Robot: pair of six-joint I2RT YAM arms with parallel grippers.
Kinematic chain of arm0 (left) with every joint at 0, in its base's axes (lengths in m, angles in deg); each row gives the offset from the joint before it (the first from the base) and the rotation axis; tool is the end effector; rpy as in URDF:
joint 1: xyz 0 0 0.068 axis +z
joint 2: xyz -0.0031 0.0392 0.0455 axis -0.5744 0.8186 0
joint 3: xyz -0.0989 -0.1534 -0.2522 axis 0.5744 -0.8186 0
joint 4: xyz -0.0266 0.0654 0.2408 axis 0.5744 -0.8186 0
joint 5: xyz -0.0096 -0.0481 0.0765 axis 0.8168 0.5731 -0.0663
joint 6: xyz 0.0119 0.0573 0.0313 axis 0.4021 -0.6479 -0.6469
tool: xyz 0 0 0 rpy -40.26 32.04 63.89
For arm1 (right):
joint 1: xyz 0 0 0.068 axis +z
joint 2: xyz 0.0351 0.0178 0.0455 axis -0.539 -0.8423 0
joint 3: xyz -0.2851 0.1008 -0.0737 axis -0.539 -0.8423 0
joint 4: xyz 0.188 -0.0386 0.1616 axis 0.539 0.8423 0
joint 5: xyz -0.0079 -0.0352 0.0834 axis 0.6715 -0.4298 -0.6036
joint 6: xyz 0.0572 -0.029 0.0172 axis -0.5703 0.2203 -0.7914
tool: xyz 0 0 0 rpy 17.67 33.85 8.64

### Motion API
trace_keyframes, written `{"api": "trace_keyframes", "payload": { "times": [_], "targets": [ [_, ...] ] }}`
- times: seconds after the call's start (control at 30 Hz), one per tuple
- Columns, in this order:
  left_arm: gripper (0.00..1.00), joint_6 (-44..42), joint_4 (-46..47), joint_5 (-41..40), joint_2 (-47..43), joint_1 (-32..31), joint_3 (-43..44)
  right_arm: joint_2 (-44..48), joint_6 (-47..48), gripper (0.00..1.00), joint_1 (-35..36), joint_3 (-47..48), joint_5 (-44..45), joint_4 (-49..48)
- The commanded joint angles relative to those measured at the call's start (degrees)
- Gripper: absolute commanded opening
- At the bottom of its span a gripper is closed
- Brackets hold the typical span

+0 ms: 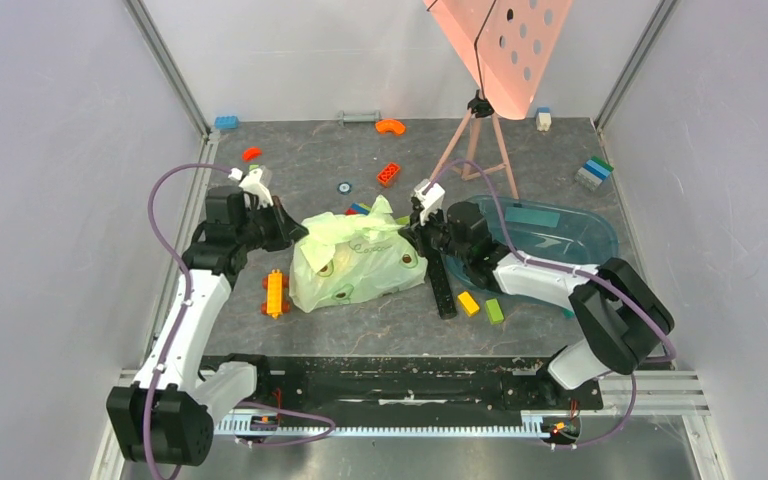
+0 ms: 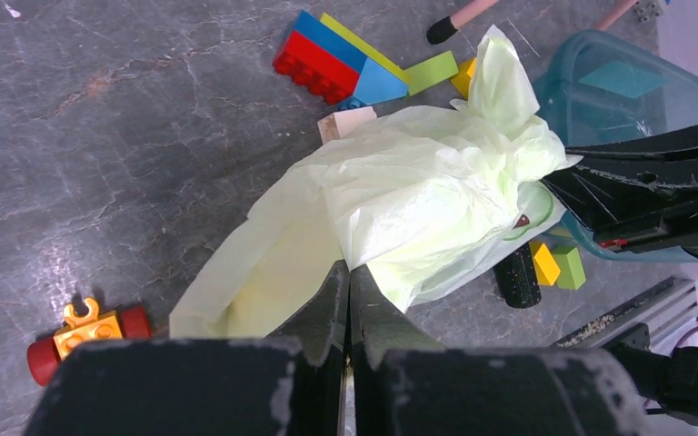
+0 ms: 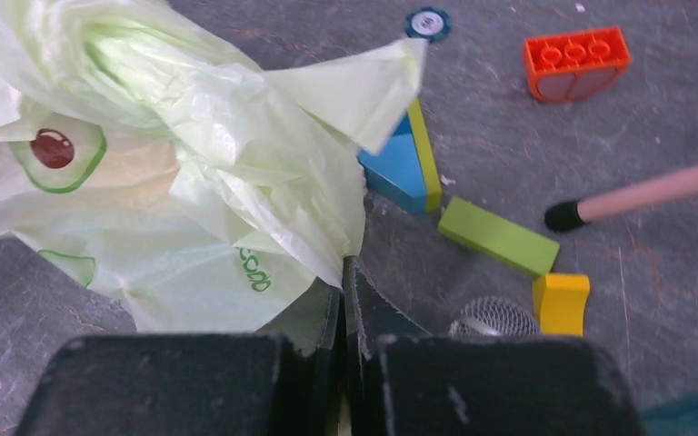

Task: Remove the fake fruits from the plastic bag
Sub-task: Untie the plastic bag at the center of the board.

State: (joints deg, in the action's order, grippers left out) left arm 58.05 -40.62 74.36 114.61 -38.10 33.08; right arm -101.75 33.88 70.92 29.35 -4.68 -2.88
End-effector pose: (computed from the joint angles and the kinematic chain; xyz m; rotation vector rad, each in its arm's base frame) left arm 0.1987 -0.0325 0.3206 -0.0605 2.2149 -0.6890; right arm 0.2572 0.2168 0.2590 -0.7661 1.7451 0.6434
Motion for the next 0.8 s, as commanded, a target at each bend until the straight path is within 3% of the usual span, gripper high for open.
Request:
{"api": "trace_keyframes", "payload": {
  "times": [0.0, 0.2, 0.37, 0.47, 0.63, 0.77],
  "targets": [
    [0.04, -1.47, -0.08, -5.89, -2.58, 0.21, 0.1, 3.04, -7.83, 0.0, -1.78, -2.59, 7.76, 0.72],
    [0.02, -1.29, -0.45, -8.69, -4.5, 0.26, -0.61, 5.39, -16.74, 0.0, -3.06, -5.65, 9.13, -0.45],
    [0.02, -1.82, -0.74, -10.32, -5.8, 0.28, -0.85, 8.62, -16.77, 0.02, -3.19, -7.76, 9.59, -0.47],
    [0.02, -2.07, 0.64, -7.62, -6.42, 0.31, -1.51, 11.81, -10.98, 0.17, -3.17, -9.29, 5.97, -1.11],
    [0.02, -2.3, 3.54, -0.21, -6.44, 0.32, -2.25, 17.76, 1.75, 0.6, -3.16, -10.66, -0.53, -1.48],
    [0.02, -2.27, 4.2, 2.15, -6.28, 0.3, -2.54, 19.75, 8.75, 0.73, -3.15, -7.46, -4.79, 1.37]
  ]
}}
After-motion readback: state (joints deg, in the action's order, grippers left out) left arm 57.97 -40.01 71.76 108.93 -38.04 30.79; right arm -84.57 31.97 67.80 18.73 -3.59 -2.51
